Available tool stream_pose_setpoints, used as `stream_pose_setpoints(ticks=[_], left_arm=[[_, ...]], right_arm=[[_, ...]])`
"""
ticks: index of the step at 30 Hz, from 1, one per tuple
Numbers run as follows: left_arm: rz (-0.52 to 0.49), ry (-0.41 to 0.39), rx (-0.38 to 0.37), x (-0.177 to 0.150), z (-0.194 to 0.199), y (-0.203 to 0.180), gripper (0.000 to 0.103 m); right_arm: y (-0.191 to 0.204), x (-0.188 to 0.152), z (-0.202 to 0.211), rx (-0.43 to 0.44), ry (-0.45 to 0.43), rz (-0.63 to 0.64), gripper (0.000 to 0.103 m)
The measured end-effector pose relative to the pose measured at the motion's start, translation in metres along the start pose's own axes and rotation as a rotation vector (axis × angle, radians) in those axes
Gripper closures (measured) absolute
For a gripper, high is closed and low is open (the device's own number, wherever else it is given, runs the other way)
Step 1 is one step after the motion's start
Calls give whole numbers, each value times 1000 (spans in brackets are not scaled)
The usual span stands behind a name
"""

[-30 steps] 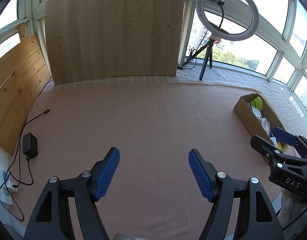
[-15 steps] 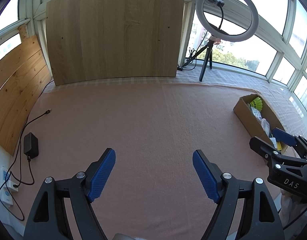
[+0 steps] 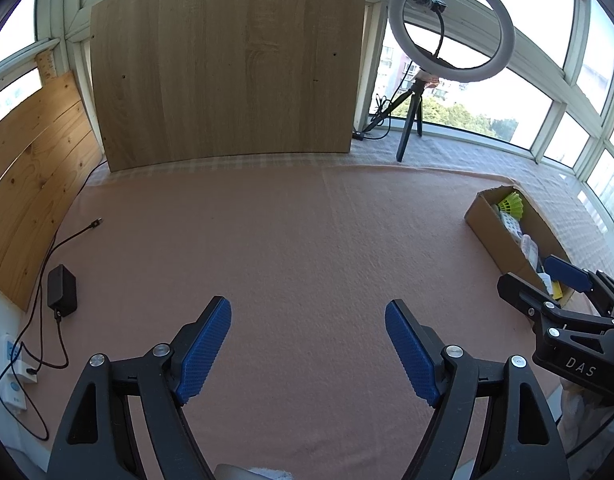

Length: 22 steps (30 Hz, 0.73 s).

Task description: Organize objects

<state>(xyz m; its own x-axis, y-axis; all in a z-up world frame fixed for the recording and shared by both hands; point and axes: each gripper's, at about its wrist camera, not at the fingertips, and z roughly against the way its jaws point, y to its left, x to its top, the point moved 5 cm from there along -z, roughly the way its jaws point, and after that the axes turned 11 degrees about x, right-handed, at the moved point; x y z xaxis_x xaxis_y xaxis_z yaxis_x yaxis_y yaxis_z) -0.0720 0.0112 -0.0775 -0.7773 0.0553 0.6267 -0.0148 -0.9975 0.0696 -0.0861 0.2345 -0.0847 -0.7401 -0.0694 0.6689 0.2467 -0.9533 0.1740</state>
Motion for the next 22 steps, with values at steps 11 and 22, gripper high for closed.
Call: stream_pose_setpoints(ticks=[11,22], left_arm=[[5,4,3,-1,-1,-1,21],[10,8,8,-5,-10,2,18]], right_arm=[[-1,-2,2,-1,0,1,18],[-4,-5,-3,-4,13,-3,18]])
